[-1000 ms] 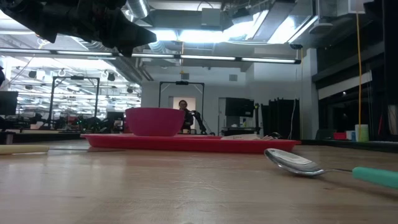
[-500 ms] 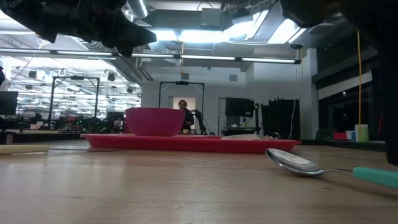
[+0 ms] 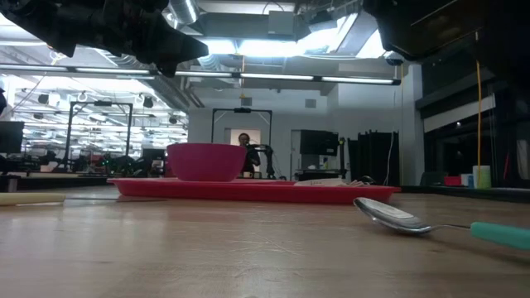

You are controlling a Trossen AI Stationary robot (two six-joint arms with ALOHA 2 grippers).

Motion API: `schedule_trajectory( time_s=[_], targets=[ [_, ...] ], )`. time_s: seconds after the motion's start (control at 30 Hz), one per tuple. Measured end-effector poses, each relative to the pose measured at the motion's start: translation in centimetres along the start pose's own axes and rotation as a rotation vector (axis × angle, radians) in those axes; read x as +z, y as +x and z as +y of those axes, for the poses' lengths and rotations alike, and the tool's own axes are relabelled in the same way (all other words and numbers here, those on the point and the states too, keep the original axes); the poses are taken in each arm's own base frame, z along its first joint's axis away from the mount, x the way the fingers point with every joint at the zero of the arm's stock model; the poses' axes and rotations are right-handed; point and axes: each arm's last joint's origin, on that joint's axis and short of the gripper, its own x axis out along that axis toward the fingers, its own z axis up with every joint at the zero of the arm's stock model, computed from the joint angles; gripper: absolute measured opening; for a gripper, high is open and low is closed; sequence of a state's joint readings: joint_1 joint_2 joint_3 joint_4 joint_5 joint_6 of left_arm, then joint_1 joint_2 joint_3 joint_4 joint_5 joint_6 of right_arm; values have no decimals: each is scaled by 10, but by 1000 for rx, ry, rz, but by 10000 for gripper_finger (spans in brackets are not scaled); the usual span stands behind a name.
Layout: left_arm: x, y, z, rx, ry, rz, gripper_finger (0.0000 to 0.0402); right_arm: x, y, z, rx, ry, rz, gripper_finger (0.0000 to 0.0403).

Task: Set up tray
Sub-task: Put the blue spoon on the light brown napkin

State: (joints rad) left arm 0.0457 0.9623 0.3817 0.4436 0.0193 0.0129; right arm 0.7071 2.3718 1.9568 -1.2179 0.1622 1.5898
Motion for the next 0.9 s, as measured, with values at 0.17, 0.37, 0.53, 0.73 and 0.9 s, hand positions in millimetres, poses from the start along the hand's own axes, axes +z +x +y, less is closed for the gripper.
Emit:
schedule_trajectory(
  time_s=[0.17, 0.37, 0.53, 0.73, 0.9],
  targets=[
    [0, 0, 0, 0, -2, 0, 8, 0, 0, 0, 0, 0, -1, 190],
    [0, 0, 0, 0, -6, 0, 10, -1, 8, 4, 8, 1, -6, 156],
    [0, 0, 0, 0, -20, 0, 6, -2, 9, 5, 8, 0, -8, 152],
    [0, 0, 0, 0, -19, 0, 10, 1, 10, 5, 14, 7, -1, 151],
    [0, 0, 0, 0, -19, 0, 8, 4, 11, 6, 14, 15, 3, 126]
  ],
)
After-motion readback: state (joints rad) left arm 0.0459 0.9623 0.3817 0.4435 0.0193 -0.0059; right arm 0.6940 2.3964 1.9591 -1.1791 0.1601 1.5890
